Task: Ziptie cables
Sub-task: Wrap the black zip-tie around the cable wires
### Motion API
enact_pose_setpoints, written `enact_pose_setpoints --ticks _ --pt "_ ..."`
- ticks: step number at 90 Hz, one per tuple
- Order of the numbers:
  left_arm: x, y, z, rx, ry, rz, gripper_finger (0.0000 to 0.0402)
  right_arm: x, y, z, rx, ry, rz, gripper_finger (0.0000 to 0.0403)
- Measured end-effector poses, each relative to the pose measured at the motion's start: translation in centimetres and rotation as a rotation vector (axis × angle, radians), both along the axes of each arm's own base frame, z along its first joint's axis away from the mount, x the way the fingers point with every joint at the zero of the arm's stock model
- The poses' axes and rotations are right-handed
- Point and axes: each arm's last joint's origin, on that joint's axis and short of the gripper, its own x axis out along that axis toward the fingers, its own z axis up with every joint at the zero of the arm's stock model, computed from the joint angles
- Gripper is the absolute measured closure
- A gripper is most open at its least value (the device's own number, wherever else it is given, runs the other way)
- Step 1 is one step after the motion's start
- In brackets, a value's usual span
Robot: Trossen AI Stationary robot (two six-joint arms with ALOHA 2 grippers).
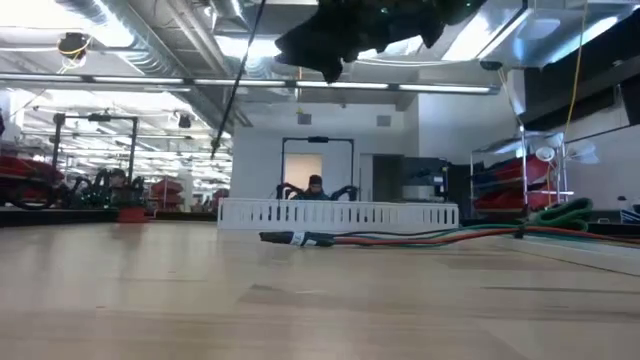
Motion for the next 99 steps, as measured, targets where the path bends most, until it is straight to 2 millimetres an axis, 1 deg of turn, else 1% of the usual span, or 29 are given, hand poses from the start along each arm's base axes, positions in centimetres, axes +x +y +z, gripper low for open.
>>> enact_pose_setpoints --ticks 10,17,26,37,49,58,64,71,80,89,99 --pt "-0.6 -0.1 0.6 0.071 0.010 -0.006 0.0401 -1.4 -3.5 1.1 0.260 0.004 -0.070 0.0276" --pt "-0.7 -0.1 0.7 0.155 0.037 -0.004 0.0401 -2.1 -4.9 0.8 0.490 0.035 -0.082 0.0276" --pt "-0.2 -0.3 0.7 0.297 0.088 -0.042 0.0401 -2.5 -5.1 -0.6 0.747 0.129 -0.108 0.0276" --pt "0.3 -0.5 0.3 0.488 0.189 -0.057 0.0401 -2.4 -3.8 -2.2 1.006 0.262 -0.127 0.0276" --pt "1.0 -0.7 -0.2 0.646 0.263 -0.102 0.0401 -1.6 -3.3 -2.6 1.161 0.293 -0.128 0.0276" --pt "1.6 -0.8 -0.7 0.705 0.297 -0.132 0.0401 -1.0 -3.7 -3.0 1.256 0.291 -0.150 0.0276" --pt "2.0 -0.9 -1.0 0.738 0.307 -0.164 0.0401 -0.6 -3.8 -3.7 1.314 0.319 -0.175 0.0270" --pt "2.3 -1.1 -1.3 0.772 0.319 -0.195 0.0401 -0.2 -3.9 -4.5 1.357 0.346 -0.183 0.0255" --pt "2.6 -1.3 -1.6 0.791 0.322 -0.237 0.0401 0.4 -4.1 -5.4 1.406 0.358 -0.184 0.0225" --pt "2.7 -1.5 -1.7 0.798 0.307 -0.277 0.0401 0.9 -4.3 -5.8 1.460 0.348 -0.181 0.0196" --pt "2.7 -1.5 -1.7 0.810 0.304 -0.297 0.0401 1.2 -4.3 -6.1 1.517 0.353 -0.183 0.0173"
